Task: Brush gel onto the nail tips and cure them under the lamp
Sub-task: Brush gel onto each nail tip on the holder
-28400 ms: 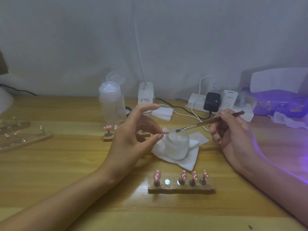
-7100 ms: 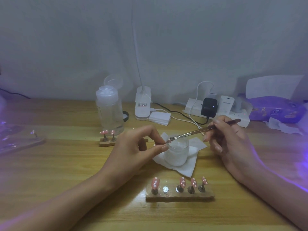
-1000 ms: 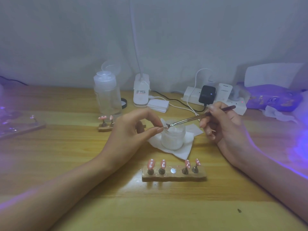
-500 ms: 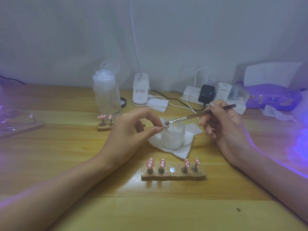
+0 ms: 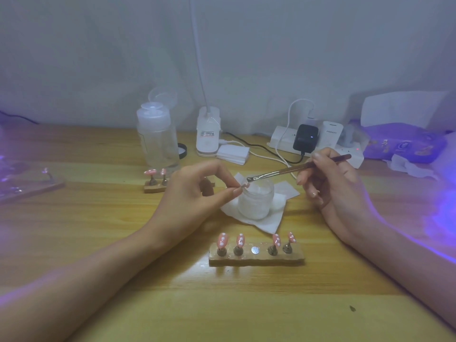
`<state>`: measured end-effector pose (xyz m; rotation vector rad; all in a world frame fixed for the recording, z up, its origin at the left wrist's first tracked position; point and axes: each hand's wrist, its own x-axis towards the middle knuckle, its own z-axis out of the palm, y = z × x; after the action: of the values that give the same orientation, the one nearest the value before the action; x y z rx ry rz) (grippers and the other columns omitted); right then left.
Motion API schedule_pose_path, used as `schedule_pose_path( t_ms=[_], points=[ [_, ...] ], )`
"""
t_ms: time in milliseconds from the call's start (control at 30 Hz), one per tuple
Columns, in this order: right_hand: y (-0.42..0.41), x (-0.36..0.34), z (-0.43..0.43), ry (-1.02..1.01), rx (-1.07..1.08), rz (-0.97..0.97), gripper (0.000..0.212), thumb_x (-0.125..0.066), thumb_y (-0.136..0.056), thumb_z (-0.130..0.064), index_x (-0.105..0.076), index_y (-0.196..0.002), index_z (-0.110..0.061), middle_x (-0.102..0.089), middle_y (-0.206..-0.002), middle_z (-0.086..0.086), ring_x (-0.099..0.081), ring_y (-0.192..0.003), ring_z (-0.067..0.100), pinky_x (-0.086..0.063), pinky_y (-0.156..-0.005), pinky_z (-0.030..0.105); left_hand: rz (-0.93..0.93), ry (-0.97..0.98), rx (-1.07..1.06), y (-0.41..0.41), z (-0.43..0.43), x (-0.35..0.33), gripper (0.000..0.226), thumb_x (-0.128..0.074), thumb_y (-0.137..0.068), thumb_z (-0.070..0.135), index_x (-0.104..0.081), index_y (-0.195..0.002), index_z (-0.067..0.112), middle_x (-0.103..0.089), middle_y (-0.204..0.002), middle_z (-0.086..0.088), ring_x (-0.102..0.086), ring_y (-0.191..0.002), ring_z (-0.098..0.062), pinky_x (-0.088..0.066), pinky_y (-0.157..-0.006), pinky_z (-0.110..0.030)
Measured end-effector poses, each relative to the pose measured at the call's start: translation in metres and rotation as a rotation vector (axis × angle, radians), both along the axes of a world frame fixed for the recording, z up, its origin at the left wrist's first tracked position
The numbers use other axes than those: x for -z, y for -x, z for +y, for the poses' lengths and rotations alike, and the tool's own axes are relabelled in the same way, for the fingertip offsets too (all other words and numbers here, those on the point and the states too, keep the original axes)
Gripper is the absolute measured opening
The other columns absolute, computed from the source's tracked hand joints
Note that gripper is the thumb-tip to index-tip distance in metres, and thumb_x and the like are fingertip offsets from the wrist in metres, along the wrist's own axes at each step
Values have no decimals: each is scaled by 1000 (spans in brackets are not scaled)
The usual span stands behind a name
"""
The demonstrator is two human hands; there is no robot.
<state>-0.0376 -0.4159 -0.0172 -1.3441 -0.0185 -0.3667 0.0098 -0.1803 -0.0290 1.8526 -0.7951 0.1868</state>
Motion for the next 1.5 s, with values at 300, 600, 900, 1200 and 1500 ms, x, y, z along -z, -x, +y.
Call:
schedule_pose_path(
  t_ms=[300, 600, 900, 1200, 1500],
  points=[
    [0, -1, 1, 22, 1, -21, 29, -50, -99, -25, -53, -70, -27, -66, -61, 4, -44, -42, 10, -31, -39, 16, 26, 11, 12, 0, -1, 0, 12, -77, -81, 26, -68, -75, 22, -70, -83, 9, -44, -46, -4, -34, -51, -10],
    [0, 0, 1, 9, -3, -50, 30, -52, -99, -26, -54, -69, -28, -66, -61, 5, -44, -42, 10, -32, -39, 16, 41, 11, 13, 0, 0, 0, 14, -79, -84, 23, -68, -77, 19, -70, -82, 7, -44, -46, -4, -35, -50, -14],
    [-1, 1, 0, 45, 5, -26, 20, -55, -90, -33, -52, -73, -22, -65, -60, 7, -43, -41, 11, -31, -37, 15, 36, 22, 27, 0, 0, 0, 12, -77, -83, 21, -68, -75, 19, -70, -82, 8, -43, -45, -3, -33, -49, -11],
    [-1, -1, 1, 40, 25, 6, 20, -53, -93, -27, -51, -74, -20, -65, -59, 6, -41, -40, 10, -28, -38, 16, 37, 13, 29, -2, -1, 0, 14, -78, -85, 16, -67, -76, 19, -70, -82, 8, -45, -46, -4, -35, -48, -14],
    [-2, 1, -1, -7, 34, 35, 23, -54, -94, -24, -53, -71, -24, -64, -59, 6, -43, -42, 9, -29, -38, 16, 20, 9, 48, -4, 0, 1, 12, -77, -85, 24, -68, -78, 22, -69, -84, 10, -43, -47, -3, -35, -51, -12]
  ],
)
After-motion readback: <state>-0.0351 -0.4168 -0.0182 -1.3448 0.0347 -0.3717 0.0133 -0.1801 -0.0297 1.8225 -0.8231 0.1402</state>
